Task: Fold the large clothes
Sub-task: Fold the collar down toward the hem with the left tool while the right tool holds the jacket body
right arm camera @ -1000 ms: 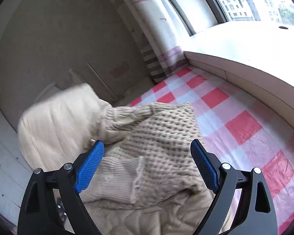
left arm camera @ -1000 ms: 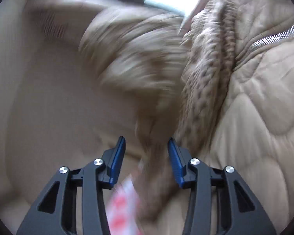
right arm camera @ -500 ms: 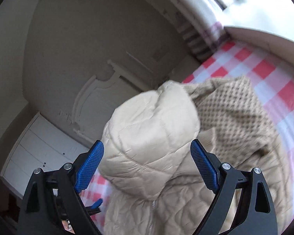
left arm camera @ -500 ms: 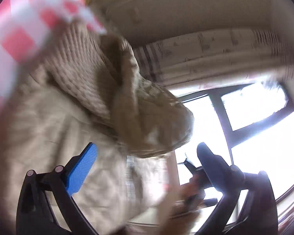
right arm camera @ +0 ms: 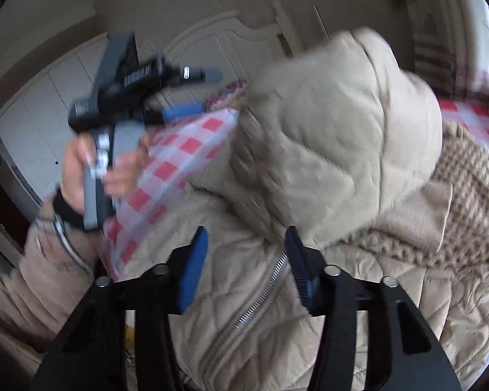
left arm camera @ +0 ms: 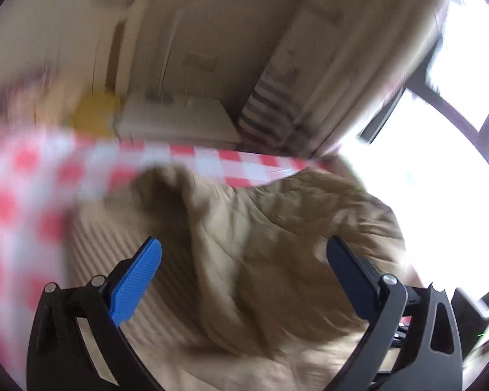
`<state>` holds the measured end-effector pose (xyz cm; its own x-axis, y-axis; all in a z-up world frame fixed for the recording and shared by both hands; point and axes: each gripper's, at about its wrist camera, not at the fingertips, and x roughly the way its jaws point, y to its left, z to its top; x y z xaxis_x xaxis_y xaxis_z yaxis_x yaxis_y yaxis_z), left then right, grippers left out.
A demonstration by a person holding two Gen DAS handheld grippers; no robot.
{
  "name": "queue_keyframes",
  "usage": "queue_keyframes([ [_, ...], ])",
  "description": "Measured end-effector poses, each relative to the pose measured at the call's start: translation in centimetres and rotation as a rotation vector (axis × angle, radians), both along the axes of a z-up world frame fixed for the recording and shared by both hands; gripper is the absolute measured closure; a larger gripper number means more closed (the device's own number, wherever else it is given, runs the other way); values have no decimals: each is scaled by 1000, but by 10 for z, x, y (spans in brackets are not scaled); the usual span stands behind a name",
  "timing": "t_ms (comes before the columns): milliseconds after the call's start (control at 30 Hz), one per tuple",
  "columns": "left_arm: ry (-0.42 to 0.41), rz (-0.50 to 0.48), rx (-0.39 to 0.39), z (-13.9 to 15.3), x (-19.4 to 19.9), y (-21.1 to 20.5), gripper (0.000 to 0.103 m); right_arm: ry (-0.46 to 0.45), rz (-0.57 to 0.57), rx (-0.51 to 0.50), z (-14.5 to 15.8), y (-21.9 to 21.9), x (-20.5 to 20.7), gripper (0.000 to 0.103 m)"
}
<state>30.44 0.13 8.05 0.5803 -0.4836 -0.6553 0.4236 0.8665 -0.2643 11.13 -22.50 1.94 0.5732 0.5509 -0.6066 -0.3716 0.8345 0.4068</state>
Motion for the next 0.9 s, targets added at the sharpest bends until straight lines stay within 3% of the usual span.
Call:
queue_keyframes([
  [133, 47, -95, 148, -7, 59, -40, 3, 104, -38, 33, -34, -11, 13, 68],
  [267, 90, -154, 322, -35, 99, -94, 4, 118, -4, 29, -40, 5, 26, 68],
  [300, 110, -212, 372, -44, 100, -113, 9, 116, -6, 25, -39, 9, 33, 68],
  [367, 140, -342, 455, -59, 93, -141, 25, 100, -31, 16, -37, 16, 52, 68],
  [400, 112, -410, 529, -60, 83, -158, 31, 81, -60, 21, -35, 17, 64, 68],
  [500, 83, -477, 626, -48, 68, -173, 33, -54, -153, 35, -17, 19, 85, 68],
  [567, 93, -491, 649, -35, 68, -174, 34, -157, -256, 27, -3, 25, 98, 68],
  [667, 76, -458, 718, -15, 72, -170, 35, -294, -428, 163, 9, 29, 111, 68],
  [767, 26, -420, 708, 6, 67, -163, 36, -393, -565, 286, 14, 37, 117, 66],
  [800, 1, -406, 710, 12, 62, -161, 35, -415, -585, 317, 12, 41, 118, 59],
  [833, -23, -390, 713, 13, 58, -155, 35, -409, -585, 342, 10, 43, 119, 52],
  [867, -48, -357, 722, 9, 56, -143, 35, -357, -564, 348, 5, 47, 122, 38],
  [900, -52, -337, 721, 6, 56, -134, 35, -255, -501, 308, -3, 54, 125, 37],
])
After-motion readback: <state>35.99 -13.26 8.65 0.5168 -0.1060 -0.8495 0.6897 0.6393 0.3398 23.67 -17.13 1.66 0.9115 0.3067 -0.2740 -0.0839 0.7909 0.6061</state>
